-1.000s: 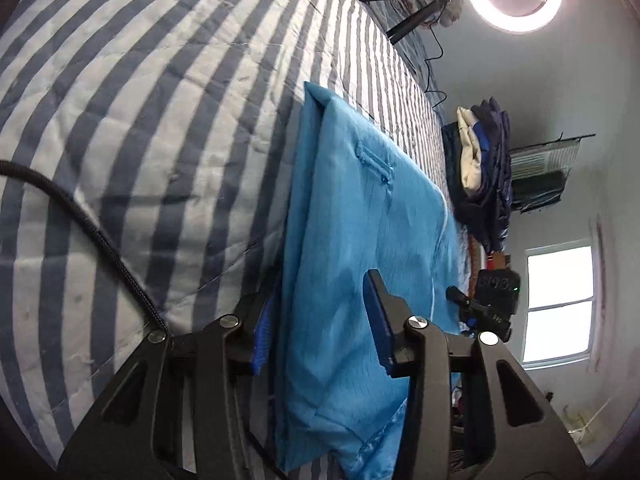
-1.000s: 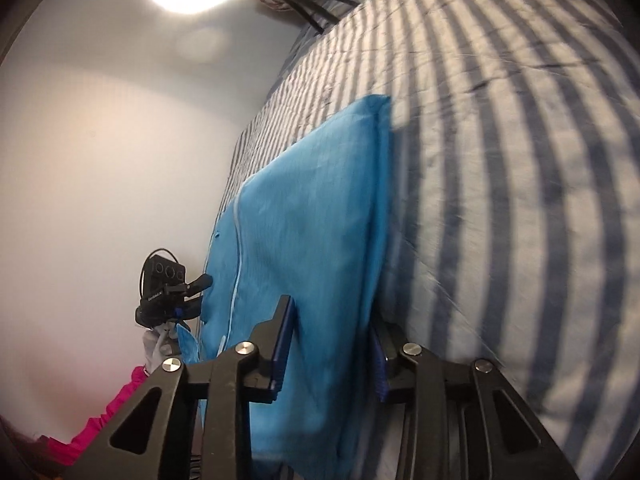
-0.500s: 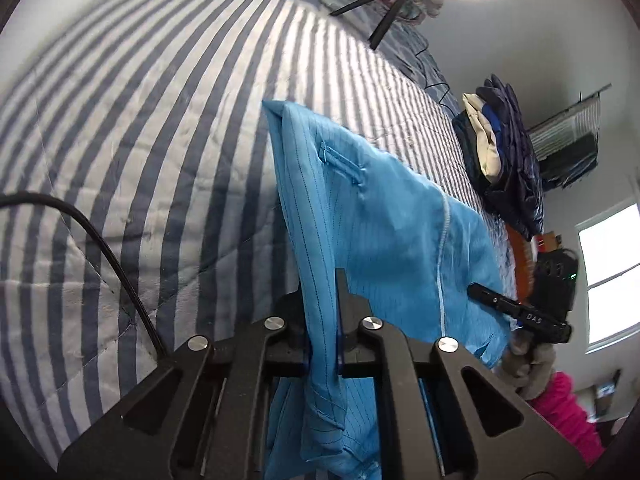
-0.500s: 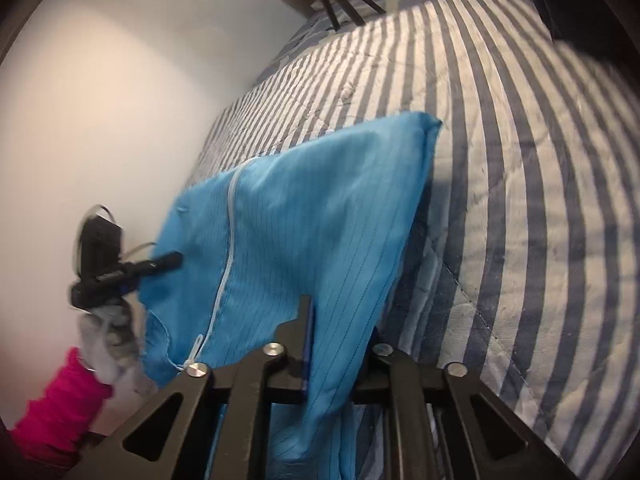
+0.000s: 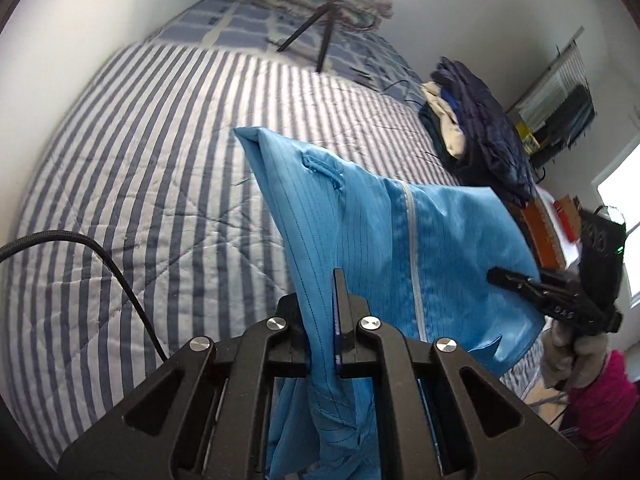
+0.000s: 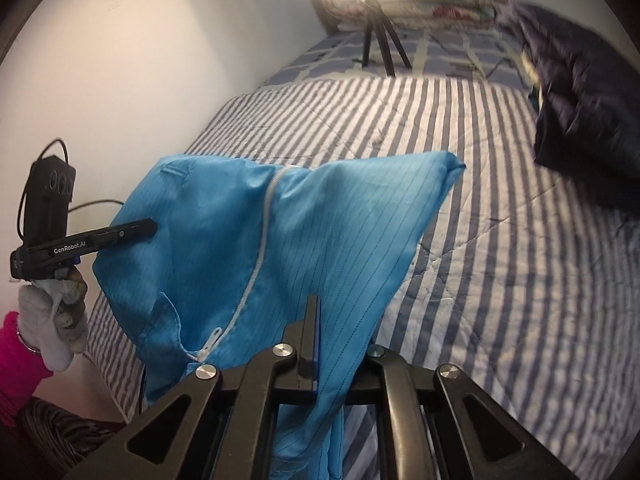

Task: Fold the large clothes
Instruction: 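Carry the folded jacket with both tools onto the dark navy garment pile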

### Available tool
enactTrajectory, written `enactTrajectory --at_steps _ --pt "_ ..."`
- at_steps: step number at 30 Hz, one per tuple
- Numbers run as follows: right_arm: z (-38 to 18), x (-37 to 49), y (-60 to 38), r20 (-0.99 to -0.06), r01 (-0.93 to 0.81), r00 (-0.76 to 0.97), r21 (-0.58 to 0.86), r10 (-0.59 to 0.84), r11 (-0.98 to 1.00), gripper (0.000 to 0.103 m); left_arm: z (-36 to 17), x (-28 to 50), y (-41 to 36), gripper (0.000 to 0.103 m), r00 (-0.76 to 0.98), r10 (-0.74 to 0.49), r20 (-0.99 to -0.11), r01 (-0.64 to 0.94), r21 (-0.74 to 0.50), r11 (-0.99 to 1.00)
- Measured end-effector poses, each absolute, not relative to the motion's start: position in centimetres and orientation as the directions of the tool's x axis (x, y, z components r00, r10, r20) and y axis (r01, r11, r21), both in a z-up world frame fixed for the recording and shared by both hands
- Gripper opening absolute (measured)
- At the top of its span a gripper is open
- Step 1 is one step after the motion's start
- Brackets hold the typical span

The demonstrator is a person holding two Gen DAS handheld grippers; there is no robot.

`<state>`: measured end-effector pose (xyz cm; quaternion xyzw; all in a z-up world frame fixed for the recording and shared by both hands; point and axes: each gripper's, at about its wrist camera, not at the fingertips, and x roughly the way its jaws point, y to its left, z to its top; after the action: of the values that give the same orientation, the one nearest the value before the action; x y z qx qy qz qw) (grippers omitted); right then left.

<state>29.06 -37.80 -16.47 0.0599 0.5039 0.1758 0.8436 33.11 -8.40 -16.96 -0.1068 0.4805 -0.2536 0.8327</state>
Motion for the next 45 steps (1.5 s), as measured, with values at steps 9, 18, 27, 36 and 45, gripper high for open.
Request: enactTrajectory --at_steps 9,18,27,36,45 --pt "-11.3 24.4 -38.0 -0.820 -0.244 0.511 0.149 0.258 0.958 0.003 -11.9 27.6 -12.6 0.004 0.478 -0.510 -0.715 0.451 -0.298 0.841" --pt "-6.9 20.4 -39.8 -0.782 -0.213 0.598 0.060 0.178 0.975 0.003 -7.4 23.6 -17.0 0.004 0.512 -0.559 -0.652 0.570 -0.228 0.789" --pt "-4.7 19.0 -43.8 -0.771 -0.132 0.631 -0.003 0.082 0.991 0.003 -6.4 23.7 -21.9 0.004 0.465 -0.612 -0.639 0.628 -0.249 0.737" --pt "-4.0 19.3 -47.9 -0.756 -0.088 0.655 -0.066 0.007 0.994 0.003 -6.0 25.5 -27.8 0.004 0.439 -0.640 -0.631 0.662 -0.254 0.705" --pt "-2.9 21.9 -55.0 -0.723 -0.028 0.691 -0.029 -0.002 0.999 0.003 -4.7 30.7 -33.5 0.004 0.391 -0.721 -0.572 0.712 -0.307 0.631"
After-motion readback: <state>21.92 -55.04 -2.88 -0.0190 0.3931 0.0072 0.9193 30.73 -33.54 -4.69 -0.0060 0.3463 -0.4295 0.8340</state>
